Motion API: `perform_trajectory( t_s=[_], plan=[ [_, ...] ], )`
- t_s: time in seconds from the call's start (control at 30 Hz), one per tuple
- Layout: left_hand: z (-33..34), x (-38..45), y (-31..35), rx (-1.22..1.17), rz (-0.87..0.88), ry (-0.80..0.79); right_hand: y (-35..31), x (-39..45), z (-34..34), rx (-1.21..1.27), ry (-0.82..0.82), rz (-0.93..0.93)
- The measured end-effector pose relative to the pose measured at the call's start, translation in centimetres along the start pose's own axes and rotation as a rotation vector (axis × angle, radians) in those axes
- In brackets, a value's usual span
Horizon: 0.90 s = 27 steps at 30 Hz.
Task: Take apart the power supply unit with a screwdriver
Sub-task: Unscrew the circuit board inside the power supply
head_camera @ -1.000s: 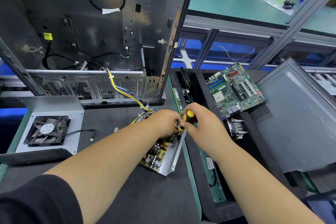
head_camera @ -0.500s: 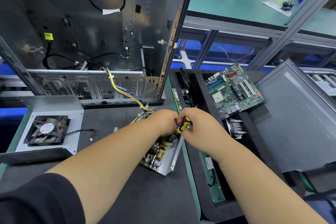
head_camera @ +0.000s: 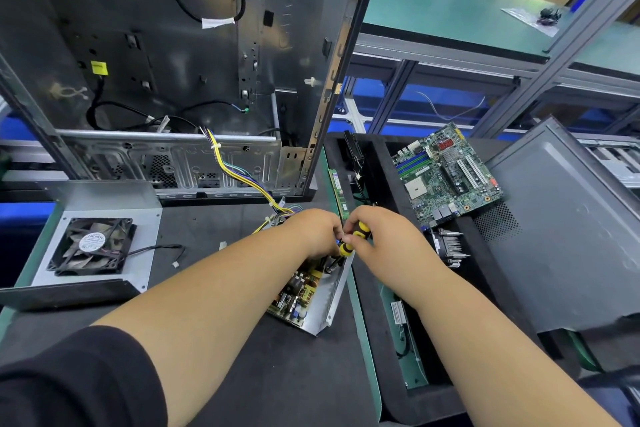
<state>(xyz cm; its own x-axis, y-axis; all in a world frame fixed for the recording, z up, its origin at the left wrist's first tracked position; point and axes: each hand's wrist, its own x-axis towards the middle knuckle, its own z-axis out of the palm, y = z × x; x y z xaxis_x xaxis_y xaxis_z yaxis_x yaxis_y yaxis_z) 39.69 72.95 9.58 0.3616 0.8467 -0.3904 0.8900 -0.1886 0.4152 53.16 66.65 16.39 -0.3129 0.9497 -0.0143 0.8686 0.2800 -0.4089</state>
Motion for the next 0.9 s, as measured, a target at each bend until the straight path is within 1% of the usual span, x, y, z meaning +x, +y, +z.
perform_trajectory(
  t_s=[0.37,0.53,0.6,0.67,0.77,0.8,0.83,0.9],
  plan=[
    [-0.2,-0.2,0.0,0.057,0.022,-0.019,-0.5,0.0,0.0,-0.02,-0.041,-0.003],
    [-0.3,-0.6,0.1,0.064,0.052,-0.009,-0.6,0.0,-0.2,-0.014,-0.092,-0.06],
    [-0.4,-0.7,0.2,0.071,0.048,-0.013,-0.8,0.0,-0.1,-0.026,-0.096,-0.052],
    [-0.5,-0.7,0.2,0.066,0.052,-0.024,-0.8,0.2,0.2,-0.124,-0.059,-0.059],
    [-0.4,-0.5,0.0,0.086,0.064,-0.039,-0.9,0.8,0.3,-0.443,0.003,-0.107],
    [-0.3,-0.3,0.0,0.1,0.064,-0.047,-0.9,1.1,0.3,-0.506,0.011,-0.112],
    [-0.2,-0.2,-0.1,0.104,0.06,-0.05,-1.0,1.2,0.3,-0.525,0.003,-0.109],
    [-0.1,0.0,-0.1,0.085,0.053,-0.035,-1.1,1.4,0.4,-0.446,-0.02,-0.099]
  ],
)
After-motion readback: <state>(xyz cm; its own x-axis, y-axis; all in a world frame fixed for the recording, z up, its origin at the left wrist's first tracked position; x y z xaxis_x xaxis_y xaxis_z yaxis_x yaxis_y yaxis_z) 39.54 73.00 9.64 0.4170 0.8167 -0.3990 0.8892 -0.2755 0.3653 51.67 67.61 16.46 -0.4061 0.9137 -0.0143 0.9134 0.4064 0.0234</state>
